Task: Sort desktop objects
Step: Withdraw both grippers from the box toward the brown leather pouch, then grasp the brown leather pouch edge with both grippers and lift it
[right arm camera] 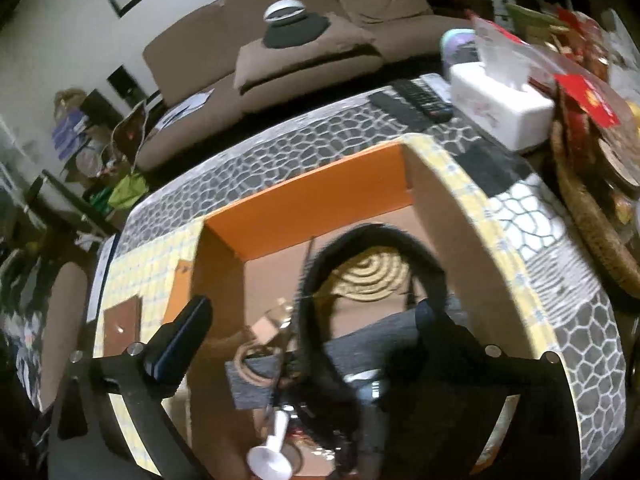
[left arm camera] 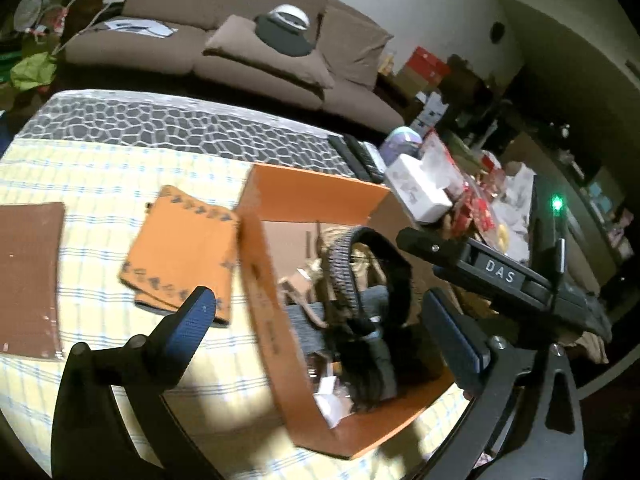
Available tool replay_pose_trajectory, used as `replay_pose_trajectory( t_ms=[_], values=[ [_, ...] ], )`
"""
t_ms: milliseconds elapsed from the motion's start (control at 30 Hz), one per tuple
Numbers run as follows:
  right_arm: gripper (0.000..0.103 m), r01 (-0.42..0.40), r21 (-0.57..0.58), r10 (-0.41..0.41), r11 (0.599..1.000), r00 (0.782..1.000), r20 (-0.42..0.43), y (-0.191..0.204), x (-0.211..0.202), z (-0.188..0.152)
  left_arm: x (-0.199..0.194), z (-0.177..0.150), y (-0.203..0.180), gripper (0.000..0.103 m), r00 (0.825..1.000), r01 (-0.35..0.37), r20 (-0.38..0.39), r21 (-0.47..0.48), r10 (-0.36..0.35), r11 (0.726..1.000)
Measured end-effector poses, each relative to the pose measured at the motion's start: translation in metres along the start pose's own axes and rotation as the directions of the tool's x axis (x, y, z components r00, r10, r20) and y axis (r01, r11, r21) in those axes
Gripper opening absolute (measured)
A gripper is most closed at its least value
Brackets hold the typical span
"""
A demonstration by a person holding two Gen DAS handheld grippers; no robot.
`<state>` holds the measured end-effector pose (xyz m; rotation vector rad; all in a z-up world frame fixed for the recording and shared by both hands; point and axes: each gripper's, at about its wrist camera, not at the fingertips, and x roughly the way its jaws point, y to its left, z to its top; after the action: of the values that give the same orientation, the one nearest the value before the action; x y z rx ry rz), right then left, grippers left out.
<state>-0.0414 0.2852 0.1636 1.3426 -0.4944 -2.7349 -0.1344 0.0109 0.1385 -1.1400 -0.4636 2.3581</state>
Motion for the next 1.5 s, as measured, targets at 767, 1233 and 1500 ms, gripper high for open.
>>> replay_pose_trajectory(
  t_ms=[767,1233,1500],
  values=[
    [0.103,-0.181,-0.237,0.154,0.954,0.98,-0.129,0.183,0.057,-0.038,-0.084,0.004,0.193,0.103,0.937,-0.345,-0.016,-0.182,0.348,0.921],
    [0.103,-0.214,-0.293,0.146,0.932,0.961,-0.237,0.247,0.109,-0.079,-0.083,-0.009,0.263,0.103,0.895,-0.445,-0.12,-0.222,0.429,0.867],
    [0.102,-0.2,-0.346,0.108,0.917,0.958,-0.267,0.268,0.127,-0.098,-0.077,-0.017,0.279,0.103,0.868,-0.492,-0.188,-0.208,0.459,0.845]
  ],
)
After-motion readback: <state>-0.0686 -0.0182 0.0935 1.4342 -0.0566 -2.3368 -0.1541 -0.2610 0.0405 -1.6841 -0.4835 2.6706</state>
